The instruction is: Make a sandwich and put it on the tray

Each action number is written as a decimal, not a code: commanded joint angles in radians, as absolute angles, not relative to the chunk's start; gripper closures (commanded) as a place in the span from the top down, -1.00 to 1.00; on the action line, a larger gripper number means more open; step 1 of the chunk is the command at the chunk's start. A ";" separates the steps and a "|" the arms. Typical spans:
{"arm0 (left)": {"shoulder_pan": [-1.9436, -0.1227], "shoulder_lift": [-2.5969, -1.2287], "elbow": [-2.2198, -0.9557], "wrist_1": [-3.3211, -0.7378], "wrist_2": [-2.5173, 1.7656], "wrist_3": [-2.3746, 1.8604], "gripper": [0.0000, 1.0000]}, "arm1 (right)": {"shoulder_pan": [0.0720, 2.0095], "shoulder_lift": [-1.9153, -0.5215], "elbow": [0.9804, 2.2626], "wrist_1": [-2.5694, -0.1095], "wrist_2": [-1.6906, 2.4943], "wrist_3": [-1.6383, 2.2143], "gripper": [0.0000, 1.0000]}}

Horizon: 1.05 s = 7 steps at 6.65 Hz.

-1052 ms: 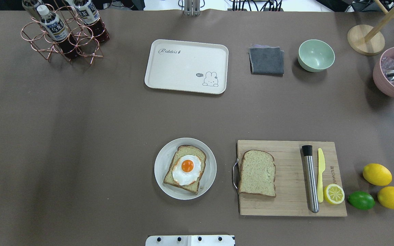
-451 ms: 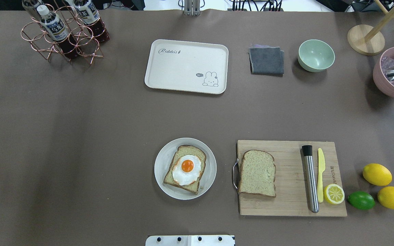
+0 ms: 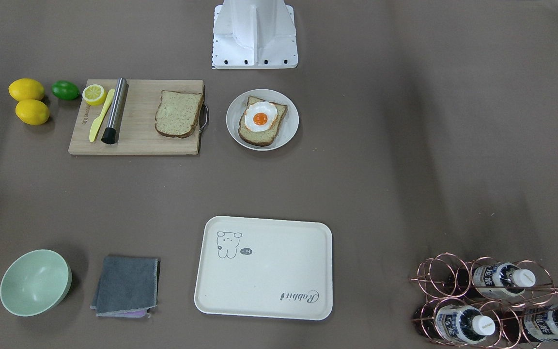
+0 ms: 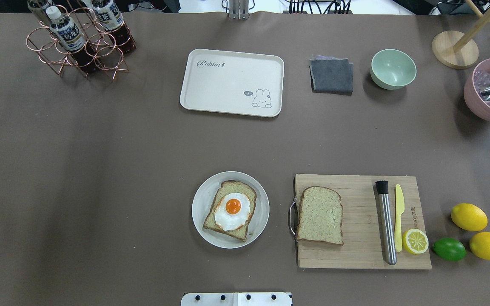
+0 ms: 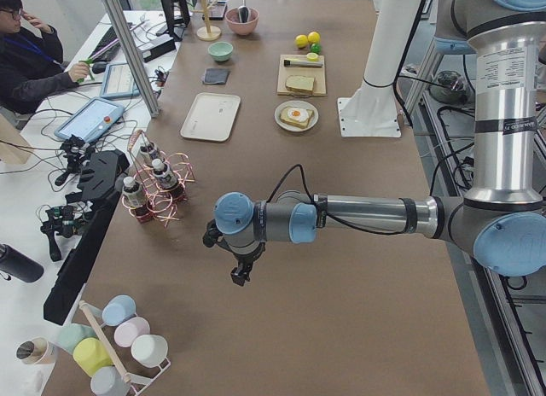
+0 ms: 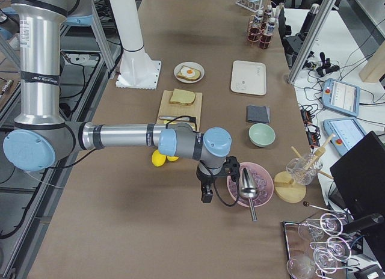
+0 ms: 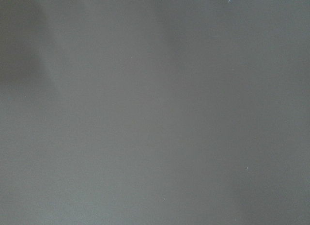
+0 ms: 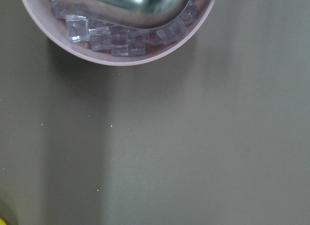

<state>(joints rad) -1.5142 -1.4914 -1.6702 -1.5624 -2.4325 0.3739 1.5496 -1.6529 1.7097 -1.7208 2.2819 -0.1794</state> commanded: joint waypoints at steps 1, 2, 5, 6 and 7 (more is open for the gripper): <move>-1.517 -1.494 -1.667 -1.589 -2.434 0.368 0.97 | 1.549 -1.654 1.706 -1.720 2.284 -0.179 1.00; -1.517 -1.494 -1.670 -1.589 -2.436 0.367 0.97 | 1.551 -1.641 1.709 -1.715 2.283 -0.181 1.00; -1.526 -1.554 -1.670 -1.586 -2.434 0.361 0.97 | 1.551 -1.651 1.706 -1.626 2.281 -0.179 1.00; -1.549 -1.574 -1.702 -1.591 -2.434 0.345 0.97 | 1.551 -1.644 1.707 -1.626 2.281 -0.179 1.00; -1.551 -1.580 -1.736 -1.600 -2.434 0.275 0.97 | 1.551 -1.638 1.715 -1.625 2.280 -0.181 1.00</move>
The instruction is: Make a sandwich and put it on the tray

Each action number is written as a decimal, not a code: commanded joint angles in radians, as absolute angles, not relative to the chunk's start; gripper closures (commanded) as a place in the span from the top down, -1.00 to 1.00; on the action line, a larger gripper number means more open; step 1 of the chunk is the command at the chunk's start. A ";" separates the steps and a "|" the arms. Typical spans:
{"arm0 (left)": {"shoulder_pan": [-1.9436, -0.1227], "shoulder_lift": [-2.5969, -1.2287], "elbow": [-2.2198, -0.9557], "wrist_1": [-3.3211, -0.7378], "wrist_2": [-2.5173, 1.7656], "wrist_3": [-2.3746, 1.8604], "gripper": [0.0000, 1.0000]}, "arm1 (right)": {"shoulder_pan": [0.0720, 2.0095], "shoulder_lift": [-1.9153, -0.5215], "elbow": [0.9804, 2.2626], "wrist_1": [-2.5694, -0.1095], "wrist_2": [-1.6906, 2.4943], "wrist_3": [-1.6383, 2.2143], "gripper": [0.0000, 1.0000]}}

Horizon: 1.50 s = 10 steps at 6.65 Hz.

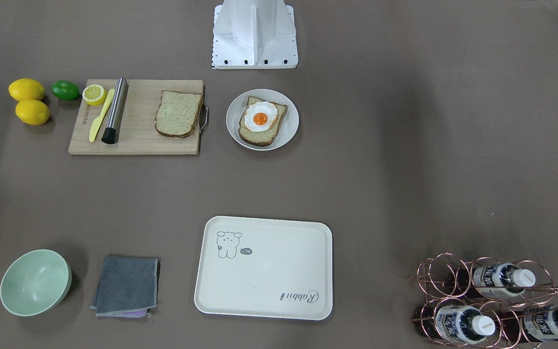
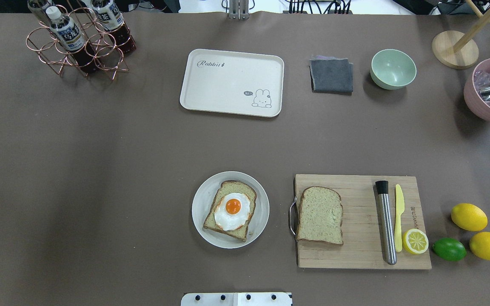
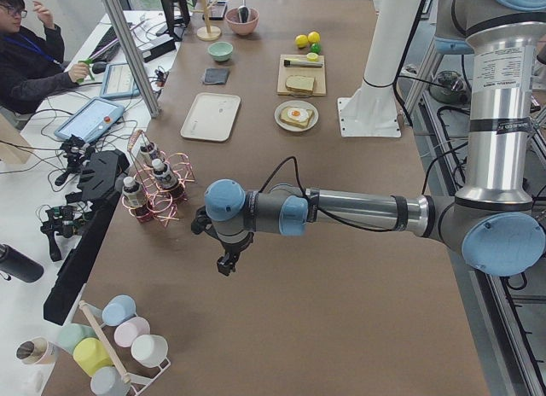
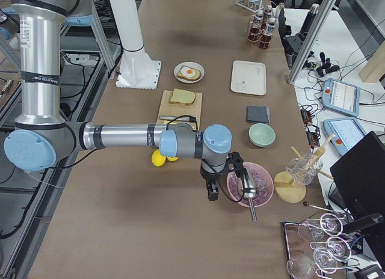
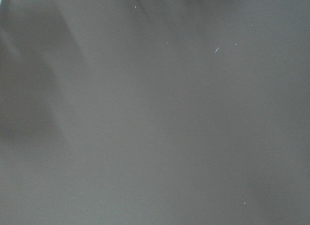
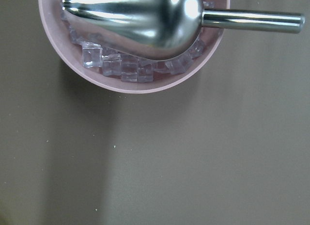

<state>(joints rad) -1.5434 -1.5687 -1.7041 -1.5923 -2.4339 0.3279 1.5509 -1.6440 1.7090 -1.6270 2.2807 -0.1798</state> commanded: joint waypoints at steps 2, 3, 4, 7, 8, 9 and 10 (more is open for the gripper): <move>-1.546 -1.594 -1.753 -1.730 -2.434 0.203 0.97 | 1.552 -1.641 1.752 -1.623 2.275 -0.183 1.00; -1.539 -1.617 -1.752 -1.735 -2.434 0.198 0.95 | 1.551 -1.637 1.781 -1.623 2.276 -0.180 1.00; -1.536 -1.629 -1.759 -1.738 -2.436 0.122 0.96 | 1.516 -1.590 1.781 -1.624 2.273 -0.155 1.00; -1.364 -1.689 -1.758 -1.888 -2.421 -0.220 1.00 | 1.428 -1.562 1.890 -1.623 2.385 0.051 1.00; -1.315 -1.724 -1.775 -1.890 -2.422 -0.321 1.00 | 1.339 -1.534 1.948 -1.621 2.391 0.245 1.00; -1.260 -1.768 -1.788 -1.900 -2.421 -0.450 1.00 | 1.240 -1.481 1.975 -1.621 2.372 0.429 1.00; -1.212 -1.805 -1.792 -1.905 -2.419 -0.521 0.99 | 1.144 -1.427 1.985 -1.621 2.315 0.583 1.00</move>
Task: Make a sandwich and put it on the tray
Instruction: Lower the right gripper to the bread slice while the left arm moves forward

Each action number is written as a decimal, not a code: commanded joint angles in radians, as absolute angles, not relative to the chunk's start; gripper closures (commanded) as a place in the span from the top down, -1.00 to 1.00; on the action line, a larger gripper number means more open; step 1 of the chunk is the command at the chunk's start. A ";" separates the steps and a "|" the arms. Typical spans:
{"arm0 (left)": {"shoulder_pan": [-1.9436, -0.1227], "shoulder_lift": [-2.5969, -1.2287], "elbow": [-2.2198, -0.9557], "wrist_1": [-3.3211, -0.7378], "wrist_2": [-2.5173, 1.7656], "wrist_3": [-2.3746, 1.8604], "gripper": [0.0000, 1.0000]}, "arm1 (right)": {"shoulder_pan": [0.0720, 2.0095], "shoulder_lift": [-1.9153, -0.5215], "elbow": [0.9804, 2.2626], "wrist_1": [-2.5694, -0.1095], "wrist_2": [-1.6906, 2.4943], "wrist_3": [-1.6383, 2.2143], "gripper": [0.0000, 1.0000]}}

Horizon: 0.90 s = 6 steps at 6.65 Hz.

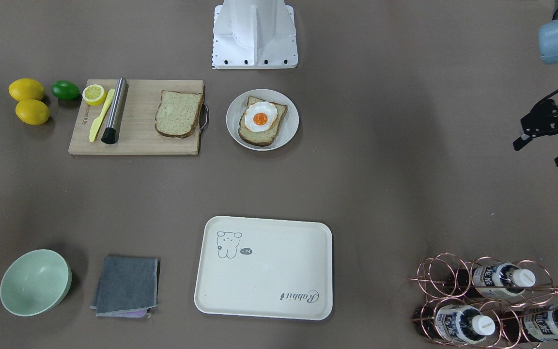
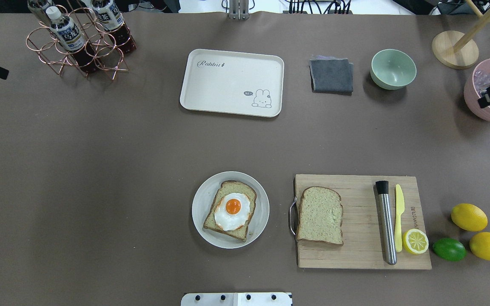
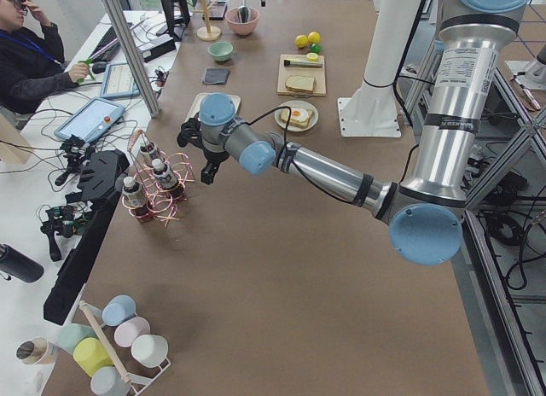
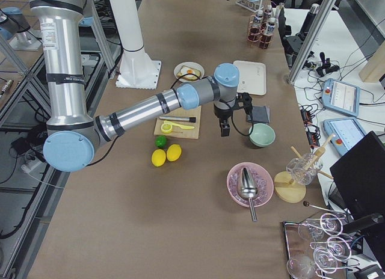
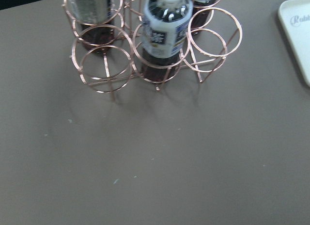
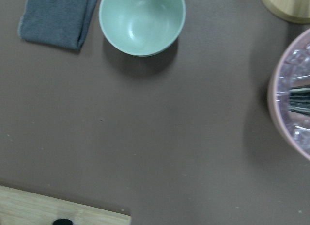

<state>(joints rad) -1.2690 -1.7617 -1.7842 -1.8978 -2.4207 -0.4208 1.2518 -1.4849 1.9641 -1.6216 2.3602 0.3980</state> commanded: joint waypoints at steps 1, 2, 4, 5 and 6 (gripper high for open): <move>-1.169 -1.839 -1.799 -1.905 -2.393 -0.593 0.99 | 1.052 -1.370 1.996 -1.621 2.268 0.733 1.00; -1.107 -1.873 -1.816 -1.905 -2.355 -0.677 0.99 | 0.957 -1.349 2.000 -1.529 2.220 0.896 1.00; -0.926 -1.922 -1.851 -1.907 -2.234 -0.800 0.99 | 0.814 -1.365 1.990 -1.394 2.116 1.151 0.95; -0.878 -1.948 -1.844 -1.910 -2.189 -0.819 0.99 | 0.766 -1.370 1.993 -1.388 2.102 1.216 0.91; -0.829 -1.971 -1.842 -1.910 -2.125 -0.850 0.99 | 0.679 -1.396 2.008 -1.347 2.041 1.309 0.90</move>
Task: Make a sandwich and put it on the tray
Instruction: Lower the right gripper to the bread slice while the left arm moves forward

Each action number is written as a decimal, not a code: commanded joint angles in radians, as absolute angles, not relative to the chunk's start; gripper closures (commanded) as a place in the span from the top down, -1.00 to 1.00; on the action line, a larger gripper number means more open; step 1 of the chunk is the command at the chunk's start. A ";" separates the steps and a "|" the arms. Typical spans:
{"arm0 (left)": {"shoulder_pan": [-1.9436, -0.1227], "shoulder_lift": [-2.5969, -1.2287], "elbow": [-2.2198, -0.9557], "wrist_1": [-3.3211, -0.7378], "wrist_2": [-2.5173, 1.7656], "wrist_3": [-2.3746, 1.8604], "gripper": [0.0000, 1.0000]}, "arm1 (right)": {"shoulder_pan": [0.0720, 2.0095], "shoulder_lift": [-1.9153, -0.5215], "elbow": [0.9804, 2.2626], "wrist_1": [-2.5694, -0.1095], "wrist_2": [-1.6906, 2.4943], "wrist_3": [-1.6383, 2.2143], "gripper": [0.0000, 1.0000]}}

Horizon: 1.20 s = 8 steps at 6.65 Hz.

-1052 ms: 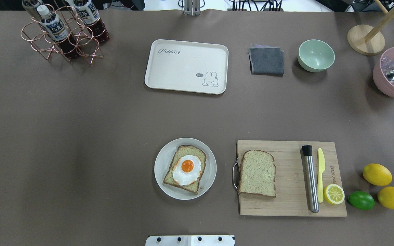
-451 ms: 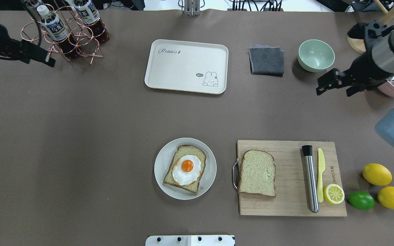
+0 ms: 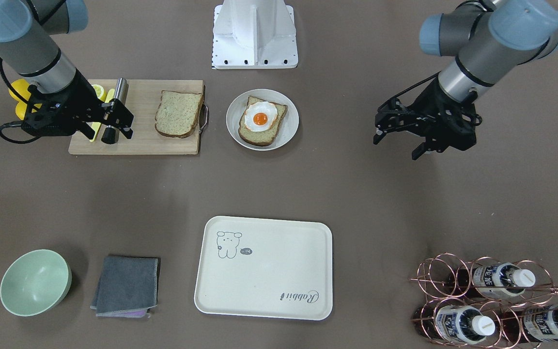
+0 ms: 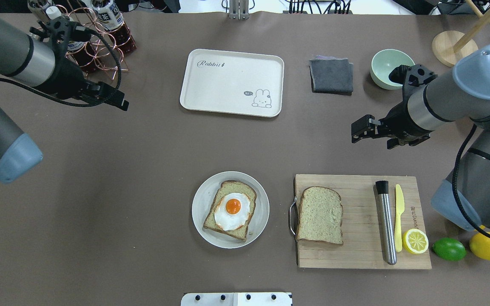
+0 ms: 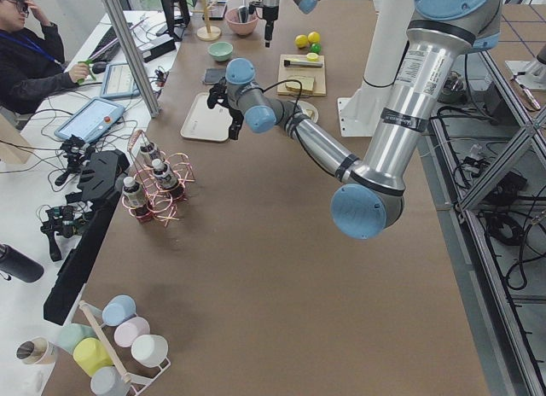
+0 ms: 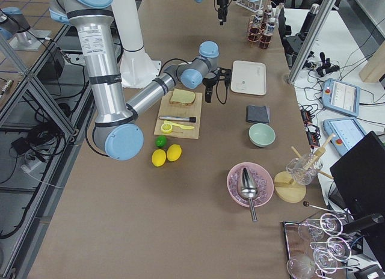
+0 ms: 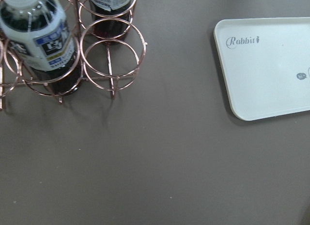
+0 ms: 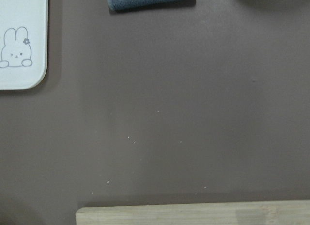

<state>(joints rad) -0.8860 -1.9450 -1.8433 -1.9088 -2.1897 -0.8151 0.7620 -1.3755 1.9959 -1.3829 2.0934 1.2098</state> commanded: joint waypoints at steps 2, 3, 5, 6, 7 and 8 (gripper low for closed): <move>-0.813 -1.991 -1.836 -1.910 -2.105 -0.861 0.99 | 0.559 -1.535 1.999 -1.084 1.944 1.422 0.89; -0.807 -1.993 -1.839 -1.910 -2.103 -0.861 0.99 | 0.476 -1.537 1.991 -1.078 1.851 1.457 0.82; -0.792 -1.999 -1.839 -1.908 -2.080 -0.861 0.99 | 0.408 -1.534 1.987 -1.078 1.795 1.508 0.48; -0.779 -2.000 -1.841 -1.908 -2.068 -0.862 0.99 | 0.390 -1.531 1.985 -1.078 1.773 1.509 0.45; -0.778 -2.002 -1.844 -1.910 -2.068 -0.862 0.99 | 0.384 -1.531 1.980 -1.078 1.772 1.509 0.44; -0.778 -2.002 -1.844 -1.910 -2.068 -0.862 0.99 | 0.383 -1.531 1.980 -1.078 1.772 1.509 0.25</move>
